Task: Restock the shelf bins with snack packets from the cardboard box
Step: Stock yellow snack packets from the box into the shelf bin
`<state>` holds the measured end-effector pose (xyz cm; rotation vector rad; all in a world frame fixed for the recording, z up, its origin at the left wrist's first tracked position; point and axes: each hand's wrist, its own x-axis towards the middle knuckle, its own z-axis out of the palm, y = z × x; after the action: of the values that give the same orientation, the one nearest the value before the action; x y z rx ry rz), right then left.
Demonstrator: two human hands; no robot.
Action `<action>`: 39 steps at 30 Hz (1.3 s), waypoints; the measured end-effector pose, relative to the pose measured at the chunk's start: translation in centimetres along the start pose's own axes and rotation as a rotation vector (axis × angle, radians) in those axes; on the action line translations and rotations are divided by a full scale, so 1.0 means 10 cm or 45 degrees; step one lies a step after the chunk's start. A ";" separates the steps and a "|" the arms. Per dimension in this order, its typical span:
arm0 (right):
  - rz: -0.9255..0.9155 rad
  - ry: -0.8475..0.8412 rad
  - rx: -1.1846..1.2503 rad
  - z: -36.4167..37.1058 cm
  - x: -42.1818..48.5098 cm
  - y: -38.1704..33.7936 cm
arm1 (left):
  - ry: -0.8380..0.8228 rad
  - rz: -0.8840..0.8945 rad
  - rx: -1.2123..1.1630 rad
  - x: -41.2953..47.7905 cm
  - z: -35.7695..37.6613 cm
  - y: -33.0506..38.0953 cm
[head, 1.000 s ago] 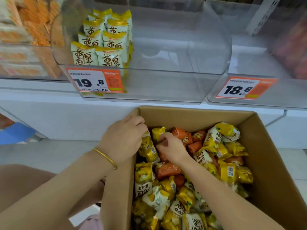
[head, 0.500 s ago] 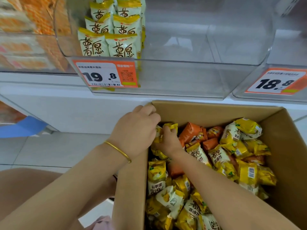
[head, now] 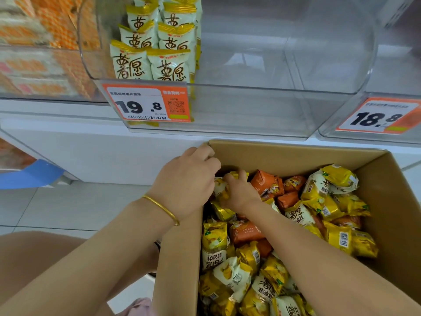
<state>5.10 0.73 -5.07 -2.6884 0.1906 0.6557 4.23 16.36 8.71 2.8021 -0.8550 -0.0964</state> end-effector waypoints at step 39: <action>-0.137 0.242 0.117 -0.32 -0.97 0.90 | -0.240 -0.656 -1.335 0.22 0.57 0.38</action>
<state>-4.07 -8.43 -0.73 -2.6490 0.1207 0.3509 3.26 11.08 3.95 1.9264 -0.0074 -0.6716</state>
